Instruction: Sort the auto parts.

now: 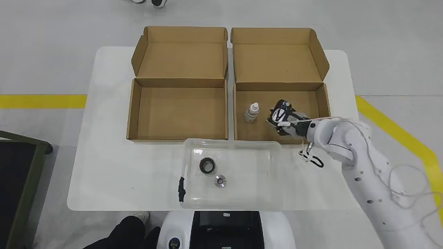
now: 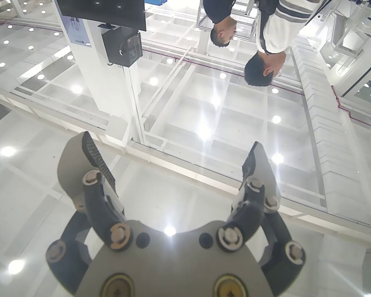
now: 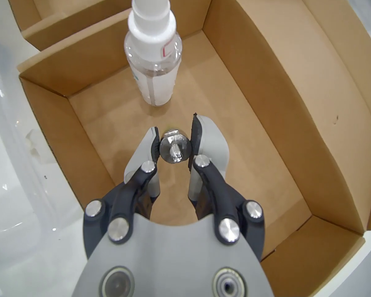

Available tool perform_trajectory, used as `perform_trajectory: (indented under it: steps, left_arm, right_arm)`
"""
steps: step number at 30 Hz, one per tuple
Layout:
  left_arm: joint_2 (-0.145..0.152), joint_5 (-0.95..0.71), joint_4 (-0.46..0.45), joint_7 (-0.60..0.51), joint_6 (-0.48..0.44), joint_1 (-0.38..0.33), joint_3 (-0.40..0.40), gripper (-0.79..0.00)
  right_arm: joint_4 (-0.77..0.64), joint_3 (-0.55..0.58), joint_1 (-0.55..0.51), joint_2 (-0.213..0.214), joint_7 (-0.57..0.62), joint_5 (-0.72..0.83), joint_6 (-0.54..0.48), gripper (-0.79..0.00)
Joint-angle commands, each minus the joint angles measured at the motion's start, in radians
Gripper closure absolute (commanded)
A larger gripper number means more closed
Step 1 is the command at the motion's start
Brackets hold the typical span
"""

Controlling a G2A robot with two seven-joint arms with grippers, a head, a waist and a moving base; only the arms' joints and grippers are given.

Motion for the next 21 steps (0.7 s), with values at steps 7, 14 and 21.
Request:
perform_trajectory:
  steps: [7, 14, 21]
  left_arm:
    - [0.000, 0.000, 0.000, 0.000, 0.000, 0.000, 0.000, -0.785]
    - [0.000, 0.000, 0.000, 0.000, 0.000, 0.000, 0.000, -0.785]
    - [0.000, 0.000, 0.000, 0.000, 0.000, 0.000, 0.000, -0.785]
  right_arm:
    - [0.039, -0.030, 0.040, -0.003, 0.073, 0.007, 0.005, 0.000]
    - [0.061, -0.054, 0.059, -0.007, 0.074, 0.018, 0.014, -0.650]
    - [0.045, -0.056, 0.072, -0.007, 0.055, 0.023, 0.013, -0.770]
